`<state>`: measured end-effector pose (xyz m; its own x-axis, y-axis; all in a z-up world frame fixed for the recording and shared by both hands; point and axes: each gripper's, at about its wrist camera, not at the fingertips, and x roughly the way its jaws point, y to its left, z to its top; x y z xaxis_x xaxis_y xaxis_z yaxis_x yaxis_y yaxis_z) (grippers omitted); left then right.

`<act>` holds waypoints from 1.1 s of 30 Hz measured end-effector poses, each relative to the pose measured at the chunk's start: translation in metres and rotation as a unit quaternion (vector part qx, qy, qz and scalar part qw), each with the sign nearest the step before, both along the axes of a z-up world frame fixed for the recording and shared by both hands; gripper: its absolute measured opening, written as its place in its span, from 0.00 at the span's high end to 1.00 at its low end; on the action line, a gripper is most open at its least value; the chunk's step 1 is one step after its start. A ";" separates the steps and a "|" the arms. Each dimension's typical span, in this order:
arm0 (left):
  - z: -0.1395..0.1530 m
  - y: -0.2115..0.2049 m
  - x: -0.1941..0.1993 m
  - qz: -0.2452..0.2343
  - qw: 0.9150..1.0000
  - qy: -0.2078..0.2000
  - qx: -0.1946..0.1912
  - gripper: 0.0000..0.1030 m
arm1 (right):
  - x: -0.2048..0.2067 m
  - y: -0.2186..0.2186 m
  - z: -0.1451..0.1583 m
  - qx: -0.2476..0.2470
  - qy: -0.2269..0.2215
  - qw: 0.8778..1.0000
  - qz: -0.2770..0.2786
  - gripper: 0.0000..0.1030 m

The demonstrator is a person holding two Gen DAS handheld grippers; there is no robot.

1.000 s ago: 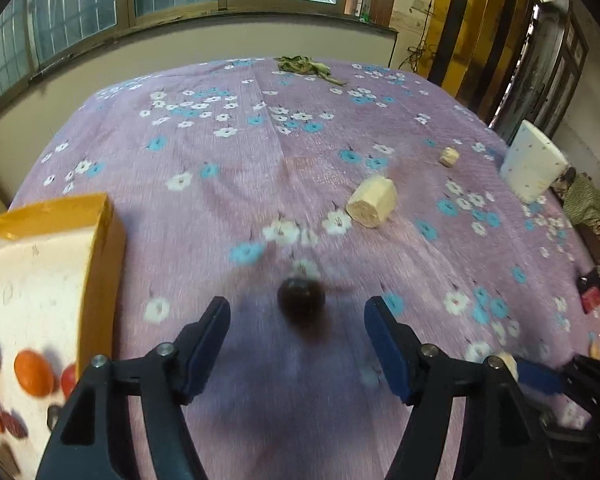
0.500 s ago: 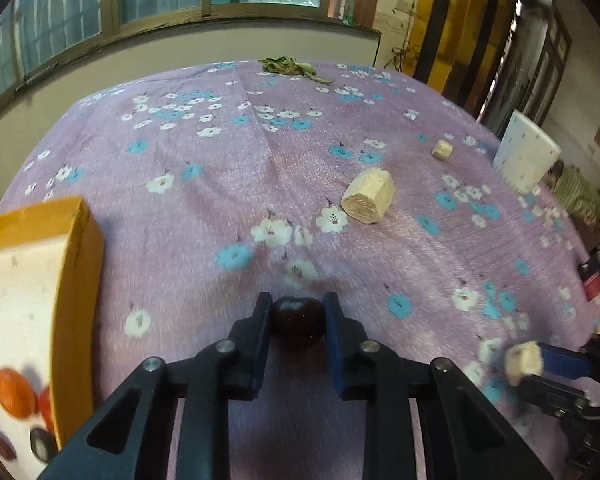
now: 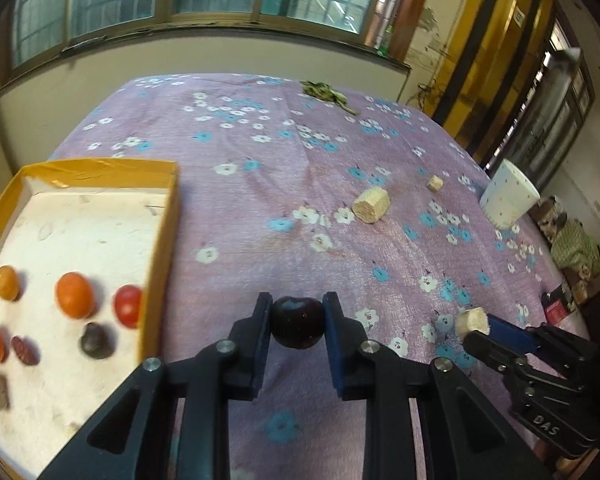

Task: Organize fruits
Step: 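Carry the plum and yam piece over the tray with both tools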

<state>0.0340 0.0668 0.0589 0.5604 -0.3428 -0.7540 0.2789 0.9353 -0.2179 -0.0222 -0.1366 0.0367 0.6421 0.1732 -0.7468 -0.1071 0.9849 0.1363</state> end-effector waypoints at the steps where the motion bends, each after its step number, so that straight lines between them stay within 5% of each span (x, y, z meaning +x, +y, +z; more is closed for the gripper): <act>1: 0.002 0.004 -0.001 0.005 1.000 -0.001 0.000 0.73 | 0.002 0.005 0.002 0.002 -0.001 1.000 0.003 0.74; 14: 0.024 0.077 -0.002 0.067 0.997 -0.018 -0.018 0.73 | 0.032 0.082 0.023 0.007 -0.017 0.997 0.069 0.75; 33: 0.020 0.192 0.035 0.151 0.988 -0.018 0.021 0.73 | 0.090 0.201 0.025 0.013 -0.008 0.987 0.159 0.75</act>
<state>0.0686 0.2591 0.0793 0.6585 -0.1238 -0.7423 -0.0084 0.9851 -0.1718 0.0681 0.0642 0.0618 0.5648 0.3871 -0.7288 -0.4120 0.8975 0.1574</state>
